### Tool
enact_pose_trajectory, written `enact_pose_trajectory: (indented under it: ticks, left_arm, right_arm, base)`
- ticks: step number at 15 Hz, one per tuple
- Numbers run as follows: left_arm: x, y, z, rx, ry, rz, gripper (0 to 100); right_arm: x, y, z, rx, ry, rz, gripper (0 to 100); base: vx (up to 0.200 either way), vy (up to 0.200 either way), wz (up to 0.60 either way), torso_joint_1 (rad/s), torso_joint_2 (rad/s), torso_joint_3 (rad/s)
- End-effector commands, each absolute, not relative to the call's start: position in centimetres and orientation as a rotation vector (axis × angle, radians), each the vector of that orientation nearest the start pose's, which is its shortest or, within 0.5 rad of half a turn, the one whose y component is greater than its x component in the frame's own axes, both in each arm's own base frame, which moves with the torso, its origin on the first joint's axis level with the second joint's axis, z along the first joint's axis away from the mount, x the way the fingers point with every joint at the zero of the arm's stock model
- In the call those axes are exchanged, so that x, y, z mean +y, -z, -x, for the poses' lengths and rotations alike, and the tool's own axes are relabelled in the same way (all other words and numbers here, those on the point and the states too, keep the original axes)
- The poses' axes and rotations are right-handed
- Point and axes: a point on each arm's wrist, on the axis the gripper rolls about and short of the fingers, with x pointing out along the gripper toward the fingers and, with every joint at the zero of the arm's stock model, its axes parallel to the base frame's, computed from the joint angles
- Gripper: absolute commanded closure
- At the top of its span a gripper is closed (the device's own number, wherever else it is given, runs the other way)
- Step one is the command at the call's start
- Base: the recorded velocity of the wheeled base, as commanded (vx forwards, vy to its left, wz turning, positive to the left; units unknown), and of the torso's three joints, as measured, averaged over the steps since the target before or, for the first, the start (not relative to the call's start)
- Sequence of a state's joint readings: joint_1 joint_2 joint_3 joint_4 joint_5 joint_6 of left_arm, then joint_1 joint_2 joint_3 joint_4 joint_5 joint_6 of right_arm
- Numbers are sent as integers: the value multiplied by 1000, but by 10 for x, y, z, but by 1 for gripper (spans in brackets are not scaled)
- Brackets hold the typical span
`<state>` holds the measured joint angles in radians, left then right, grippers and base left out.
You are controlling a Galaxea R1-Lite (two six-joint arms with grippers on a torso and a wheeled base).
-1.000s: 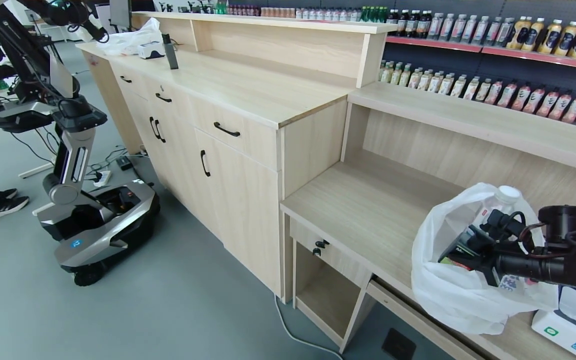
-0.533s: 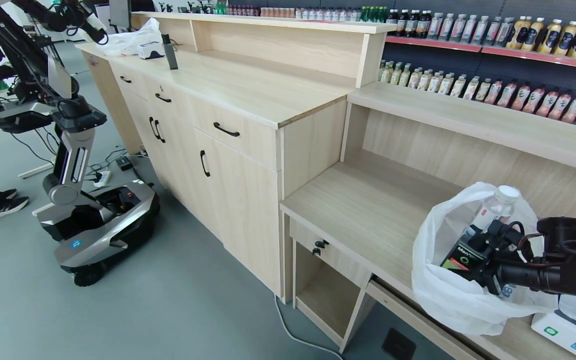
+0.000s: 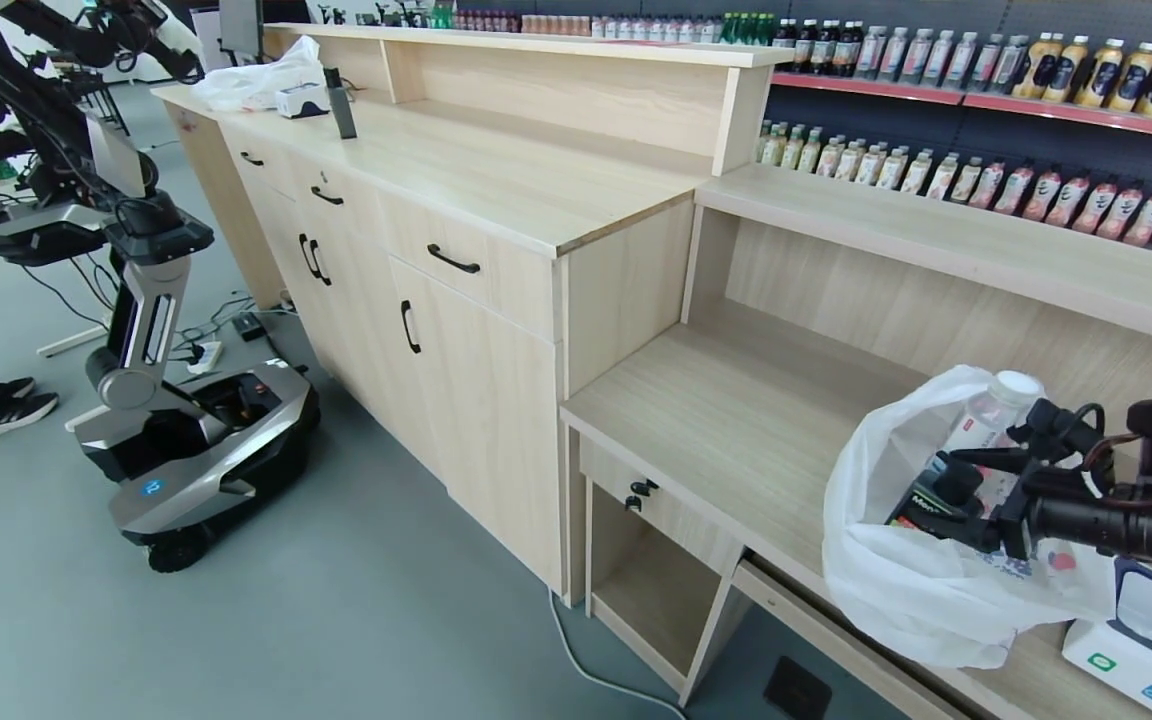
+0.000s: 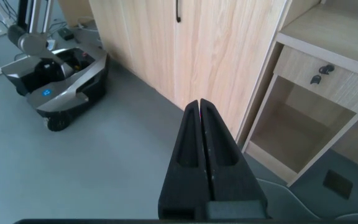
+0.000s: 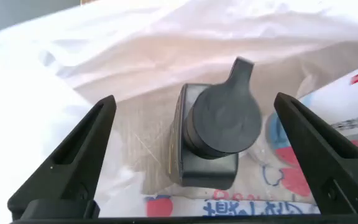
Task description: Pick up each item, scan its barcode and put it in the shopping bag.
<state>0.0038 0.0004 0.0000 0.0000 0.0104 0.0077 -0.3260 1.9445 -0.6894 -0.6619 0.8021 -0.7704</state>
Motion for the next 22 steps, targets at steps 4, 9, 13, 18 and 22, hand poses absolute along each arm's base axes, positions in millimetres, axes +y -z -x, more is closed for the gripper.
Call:
enact_pose_trajectory:
  ticks: [4, 9, 13, 18, 22]
  left_arm:
    - [0, -75, 23, 0, -15, -8, 100]
    - [0, -75, 23, 0, -15, -8, 100]
    - [0, -75, 23, 0, -15, -8, 100]
    - [0, -75, 23, 0, -15, -8, 100]
    - [0, -75, 23, 0, -15, -8, 100]
  right_arm:
    - [-75, -171, -234, 110, -493, 468, 0]
    - [-56, -207, -172, 86, -390, 512, 0]
    - [-55, -229, -165, 81, -230, 432, 0]
    - [-55, -238, -159, 109, 33, 320, 0]
    - [-38, -243, -154, 96, 225, 174, 0]
  base:
    - [0, 0, 0, 0, 0, 0]
    - [0, 0, -120, 0, -1, 0]
    - [0, 0, -600, 4, 1, 4]
    - [0, 0, -600, 4, 3, 1]
    - [0, 0, -600, 2, 1, -1]
